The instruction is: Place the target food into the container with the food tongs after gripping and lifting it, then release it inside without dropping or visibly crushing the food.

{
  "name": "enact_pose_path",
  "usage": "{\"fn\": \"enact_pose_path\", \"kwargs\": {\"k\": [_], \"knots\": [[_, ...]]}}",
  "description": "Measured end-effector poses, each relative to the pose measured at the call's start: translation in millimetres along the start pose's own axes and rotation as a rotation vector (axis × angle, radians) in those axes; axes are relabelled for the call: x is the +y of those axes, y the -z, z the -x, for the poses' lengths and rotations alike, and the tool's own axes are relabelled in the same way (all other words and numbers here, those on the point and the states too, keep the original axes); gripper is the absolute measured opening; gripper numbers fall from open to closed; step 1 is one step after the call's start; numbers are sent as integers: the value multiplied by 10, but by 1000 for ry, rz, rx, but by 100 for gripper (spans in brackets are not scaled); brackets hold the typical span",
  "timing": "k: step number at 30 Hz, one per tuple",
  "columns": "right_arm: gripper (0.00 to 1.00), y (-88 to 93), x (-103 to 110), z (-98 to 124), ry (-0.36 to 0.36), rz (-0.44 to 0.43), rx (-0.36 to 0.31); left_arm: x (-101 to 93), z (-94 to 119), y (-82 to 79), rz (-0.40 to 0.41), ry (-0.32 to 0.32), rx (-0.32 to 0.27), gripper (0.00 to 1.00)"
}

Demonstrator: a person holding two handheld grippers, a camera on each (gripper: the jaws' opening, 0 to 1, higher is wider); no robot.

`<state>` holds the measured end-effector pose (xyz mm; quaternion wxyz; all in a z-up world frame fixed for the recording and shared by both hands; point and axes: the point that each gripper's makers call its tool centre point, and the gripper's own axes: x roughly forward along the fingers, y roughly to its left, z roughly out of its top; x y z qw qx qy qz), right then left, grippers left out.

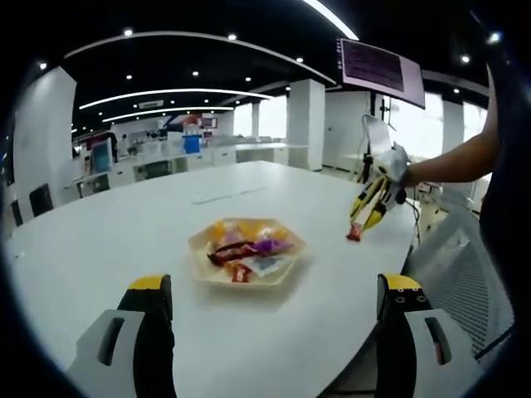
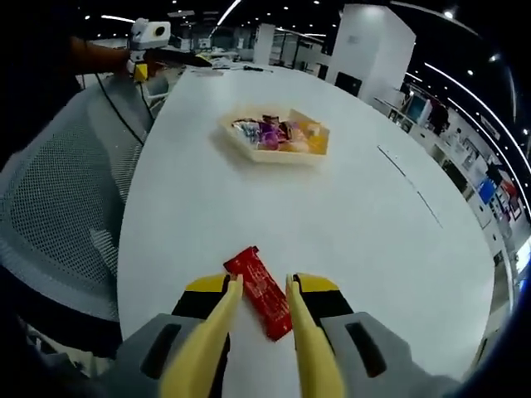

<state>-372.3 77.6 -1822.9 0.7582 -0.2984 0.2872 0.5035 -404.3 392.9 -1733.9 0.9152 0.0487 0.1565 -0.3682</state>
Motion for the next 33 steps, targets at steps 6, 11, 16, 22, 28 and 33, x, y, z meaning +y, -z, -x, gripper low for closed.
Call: {"fn": "enact_pose_path", "kwargs": {"k": [6,11,16,22,28,33], "knots": [[29,26,22,-90,-25,-10,26,6,3,-3,4,-4,-2,100],[28,99,31,-141,-8,-103,81,2,-3,4,8,-1,1,100],[24,97,8,-142,-4,-146,84,7,-4,-2,11,-2,-1,100],[22,121,-19,-117,18,-198,107,17,1,-9,15,-5,-6,100],[22,88,-70,-78,38,-211,103,20,4,-6,14,-5,-6,100],[22,27,-161,-27,63,-233,85,14,2,-3,11,-3,-4,99]]}}
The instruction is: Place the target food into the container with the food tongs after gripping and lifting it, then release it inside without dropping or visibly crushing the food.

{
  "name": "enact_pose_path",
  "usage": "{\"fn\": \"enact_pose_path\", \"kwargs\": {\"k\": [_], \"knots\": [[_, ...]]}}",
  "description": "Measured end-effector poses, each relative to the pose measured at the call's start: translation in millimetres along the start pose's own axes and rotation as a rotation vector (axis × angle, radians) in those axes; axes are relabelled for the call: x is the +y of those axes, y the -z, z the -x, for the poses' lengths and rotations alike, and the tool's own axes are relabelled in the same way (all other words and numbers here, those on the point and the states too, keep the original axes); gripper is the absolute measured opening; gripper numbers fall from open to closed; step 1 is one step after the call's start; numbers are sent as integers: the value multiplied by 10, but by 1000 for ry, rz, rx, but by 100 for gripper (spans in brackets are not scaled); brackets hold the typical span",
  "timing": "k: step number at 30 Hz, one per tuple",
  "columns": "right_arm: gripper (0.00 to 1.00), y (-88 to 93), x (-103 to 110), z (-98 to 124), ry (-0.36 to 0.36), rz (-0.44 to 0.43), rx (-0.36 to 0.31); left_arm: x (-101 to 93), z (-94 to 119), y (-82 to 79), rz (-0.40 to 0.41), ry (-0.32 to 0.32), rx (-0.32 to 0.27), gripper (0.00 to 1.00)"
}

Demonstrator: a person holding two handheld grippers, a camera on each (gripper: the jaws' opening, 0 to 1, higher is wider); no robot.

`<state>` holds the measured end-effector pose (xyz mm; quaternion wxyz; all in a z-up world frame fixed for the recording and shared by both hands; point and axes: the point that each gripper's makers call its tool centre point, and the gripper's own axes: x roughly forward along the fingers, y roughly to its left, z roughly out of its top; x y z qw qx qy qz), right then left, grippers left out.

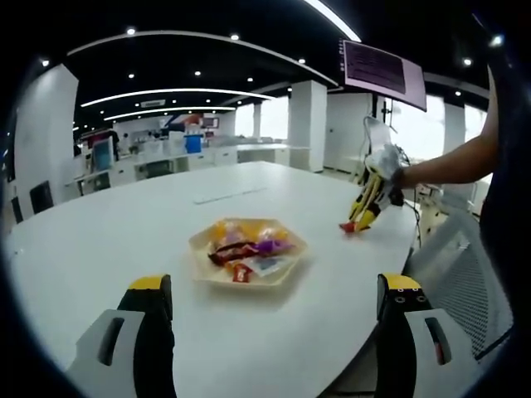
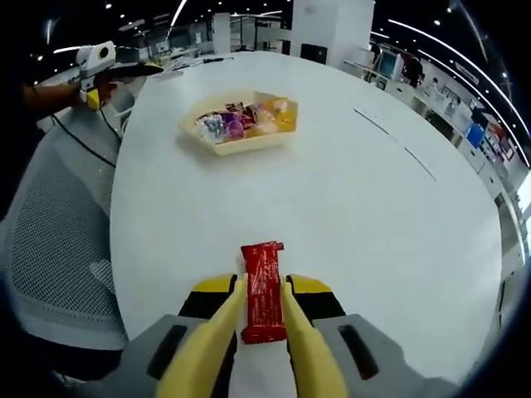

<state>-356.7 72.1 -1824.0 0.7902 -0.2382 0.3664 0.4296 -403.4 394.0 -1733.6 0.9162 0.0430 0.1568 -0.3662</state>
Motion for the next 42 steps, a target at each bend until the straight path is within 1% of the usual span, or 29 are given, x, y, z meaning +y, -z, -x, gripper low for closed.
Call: {"fn": "enact_pose_path", "kwargs": {"k": [7,9,10,12,19,23,29,35,42], "knots": [[22,-108,-147,88,25,-2,-5,-21,-6,22,-12,12,11,100],[22,-180,-175,128,22,-36,-31,-25,-8,19,-19,12,13,100],[22,-215,-223,166,32,-40,-34,-25,-6,19,-20,12,13,100],[22,-244,-271,202,43,-39,-31,-20,-5,19,-20,11,12,100],[22,-444,-510,406,85,-46,-29,-33,-9,31,-26,16,17,100],[22,-565,-615,504,106,-31,-25,-39,-12,34,-31,17,20,100],[22,-700,-715,545,120,-21,-16,-23,-6,24,-29,10,14,100],[22,-822,-780,577,127,-11,-22,-18,-7,17,-31,7,11,100],[22,-873,-797,570,130,4,-16,-11,-6,13,-28,5,8,100]]}}
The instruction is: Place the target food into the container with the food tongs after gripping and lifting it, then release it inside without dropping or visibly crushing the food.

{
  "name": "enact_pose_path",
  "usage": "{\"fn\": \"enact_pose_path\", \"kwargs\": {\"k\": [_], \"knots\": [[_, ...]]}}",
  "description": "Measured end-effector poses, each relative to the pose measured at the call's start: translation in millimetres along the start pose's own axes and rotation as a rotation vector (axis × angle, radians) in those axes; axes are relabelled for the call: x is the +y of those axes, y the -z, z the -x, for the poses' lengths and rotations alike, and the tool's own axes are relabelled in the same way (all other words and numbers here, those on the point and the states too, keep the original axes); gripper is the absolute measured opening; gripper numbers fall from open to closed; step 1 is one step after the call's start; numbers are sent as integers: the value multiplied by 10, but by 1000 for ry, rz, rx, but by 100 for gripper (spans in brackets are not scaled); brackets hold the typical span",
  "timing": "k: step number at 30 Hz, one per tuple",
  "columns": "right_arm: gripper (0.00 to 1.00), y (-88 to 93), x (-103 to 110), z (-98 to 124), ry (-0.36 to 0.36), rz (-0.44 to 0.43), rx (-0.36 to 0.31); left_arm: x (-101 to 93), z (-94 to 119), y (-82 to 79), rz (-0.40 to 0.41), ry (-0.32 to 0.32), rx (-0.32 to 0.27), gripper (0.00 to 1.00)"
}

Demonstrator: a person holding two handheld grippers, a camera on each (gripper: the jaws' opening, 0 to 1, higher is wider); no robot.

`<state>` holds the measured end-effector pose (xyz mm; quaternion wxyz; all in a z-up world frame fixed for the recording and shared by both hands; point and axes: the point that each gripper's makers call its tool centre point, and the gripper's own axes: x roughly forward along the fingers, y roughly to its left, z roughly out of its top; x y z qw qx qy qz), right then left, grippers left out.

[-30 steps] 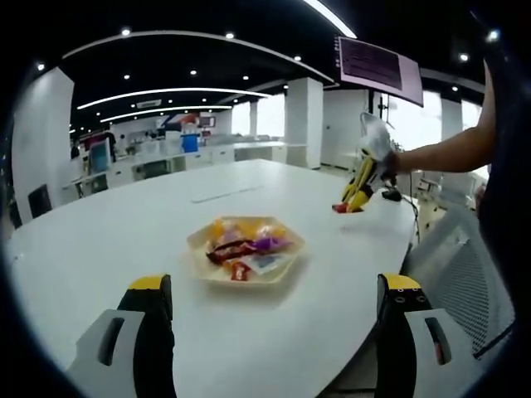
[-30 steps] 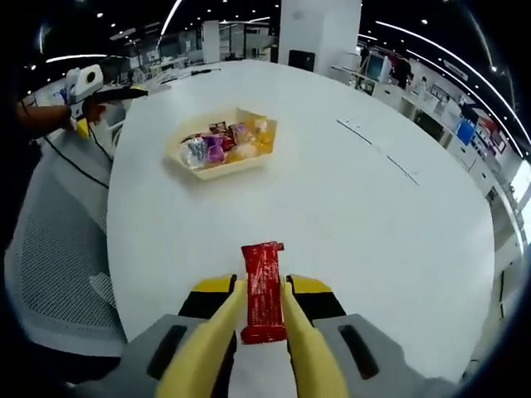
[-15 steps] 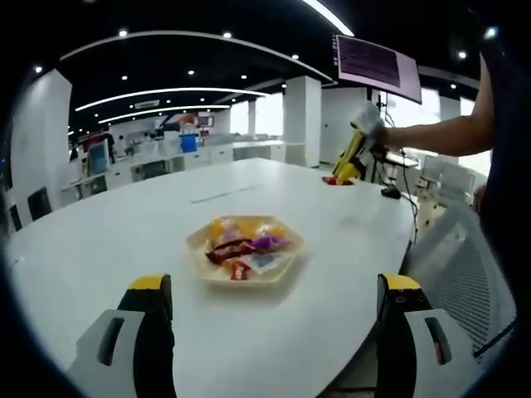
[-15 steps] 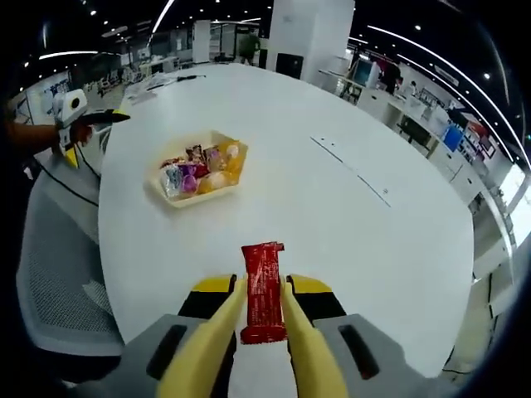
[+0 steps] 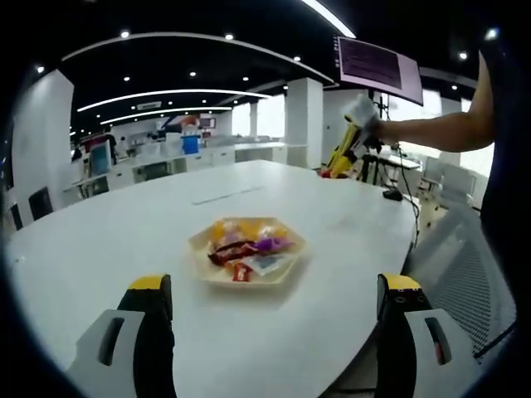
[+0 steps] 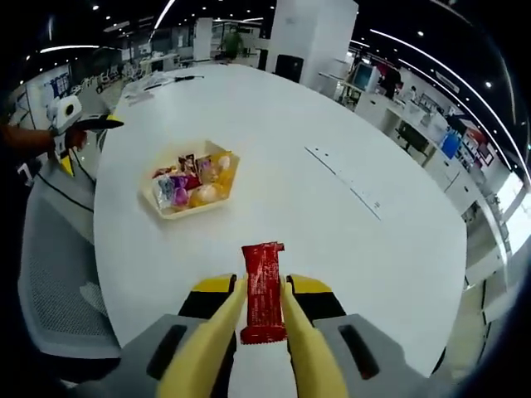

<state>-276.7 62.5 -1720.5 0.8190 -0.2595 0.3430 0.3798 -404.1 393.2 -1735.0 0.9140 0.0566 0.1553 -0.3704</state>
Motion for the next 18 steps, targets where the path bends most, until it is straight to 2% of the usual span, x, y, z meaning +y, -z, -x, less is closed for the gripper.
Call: {"fn": "enact_pose_path", "kwargs": {"k": [7,18], "knots": [[22,-128,8,-42,-7,12,-4,5,2,-3,2,-3,-3,100],[22,-529,118,-163,-32,67,-24,19,6,-15,4,-7,-9,100]]}}
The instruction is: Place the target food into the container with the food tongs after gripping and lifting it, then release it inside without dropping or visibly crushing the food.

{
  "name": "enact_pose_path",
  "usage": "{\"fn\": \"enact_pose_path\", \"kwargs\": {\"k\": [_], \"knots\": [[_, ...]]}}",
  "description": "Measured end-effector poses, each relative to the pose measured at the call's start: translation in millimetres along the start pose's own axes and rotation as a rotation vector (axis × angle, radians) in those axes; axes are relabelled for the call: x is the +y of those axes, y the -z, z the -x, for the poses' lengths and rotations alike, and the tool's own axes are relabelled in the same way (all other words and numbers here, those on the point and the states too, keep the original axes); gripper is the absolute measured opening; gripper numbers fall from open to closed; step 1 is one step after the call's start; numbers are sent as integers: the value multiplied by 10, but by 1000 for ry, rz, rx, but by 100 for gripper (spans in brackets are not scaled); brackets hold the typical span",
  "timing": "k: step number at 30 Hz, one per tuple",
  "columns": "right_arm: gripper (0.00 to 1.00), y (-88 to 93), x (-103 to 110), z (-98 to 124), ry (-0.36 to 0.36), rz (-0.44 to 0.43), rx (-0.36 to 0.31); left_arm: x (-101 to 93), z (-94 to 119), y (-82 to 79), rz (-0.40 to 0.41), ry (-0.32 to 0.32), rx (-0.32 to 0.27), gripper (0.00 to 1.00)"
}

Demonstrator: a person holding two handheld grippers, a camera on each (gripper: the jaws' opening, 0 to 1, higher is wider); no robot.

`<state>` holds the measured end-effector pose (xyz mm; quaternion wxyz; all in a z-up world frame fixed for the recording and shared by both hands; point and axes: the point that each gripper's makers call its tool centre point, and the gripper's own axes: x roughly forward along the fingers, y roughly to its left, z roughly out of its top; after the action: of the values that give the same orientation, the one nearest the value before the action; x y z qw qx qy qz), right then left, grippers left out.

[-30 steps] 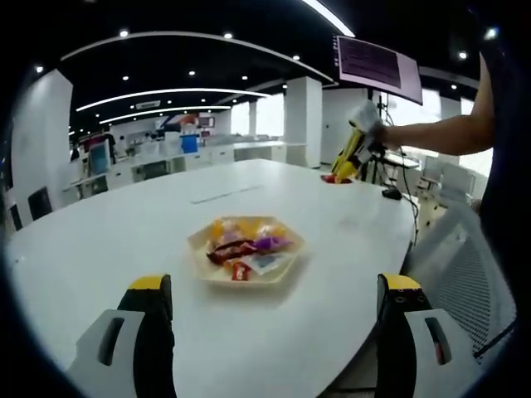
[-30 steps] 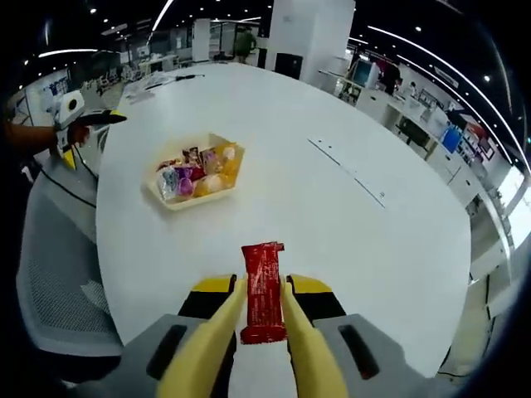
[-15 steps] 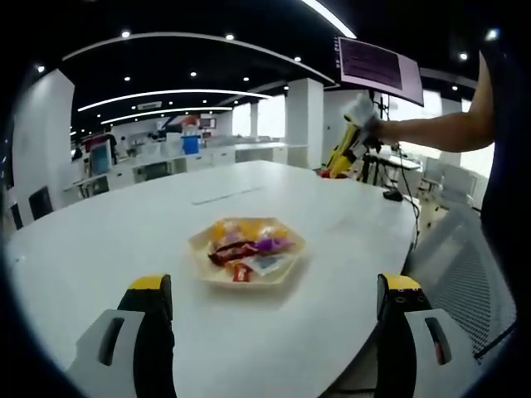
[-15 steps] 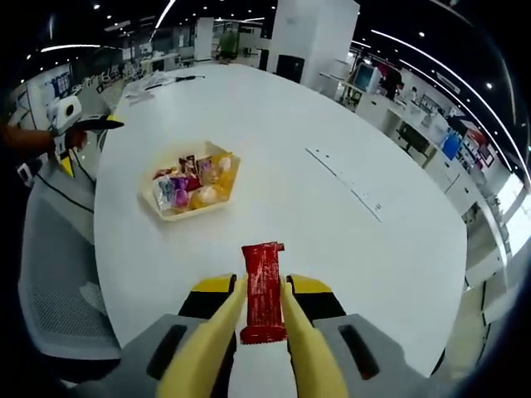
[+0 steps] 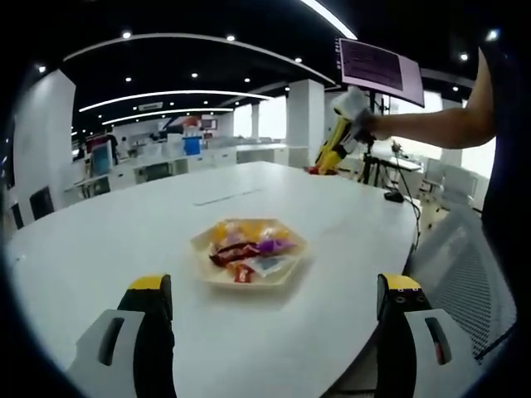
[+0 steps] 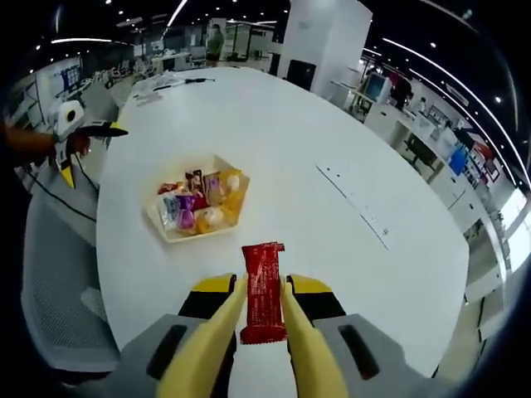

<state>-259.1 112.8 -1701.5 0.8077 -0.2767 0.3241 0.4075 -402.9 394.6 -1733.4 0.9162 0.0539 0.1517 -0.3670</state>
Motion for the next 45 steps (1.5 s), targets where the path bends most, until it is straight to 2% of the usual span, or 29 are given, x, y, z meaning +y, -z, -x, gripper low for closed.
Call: {"fn": "enact_pose_path", "kwargs": {"k": [20,45], "knots": [[23,-676,286,-353,-69,102,-18,16,4,-18,-15,-9,-7,100],[23,-1339,774,-771,-150,174,-54,19,5,-22,-20,-15,-8,100]]}}
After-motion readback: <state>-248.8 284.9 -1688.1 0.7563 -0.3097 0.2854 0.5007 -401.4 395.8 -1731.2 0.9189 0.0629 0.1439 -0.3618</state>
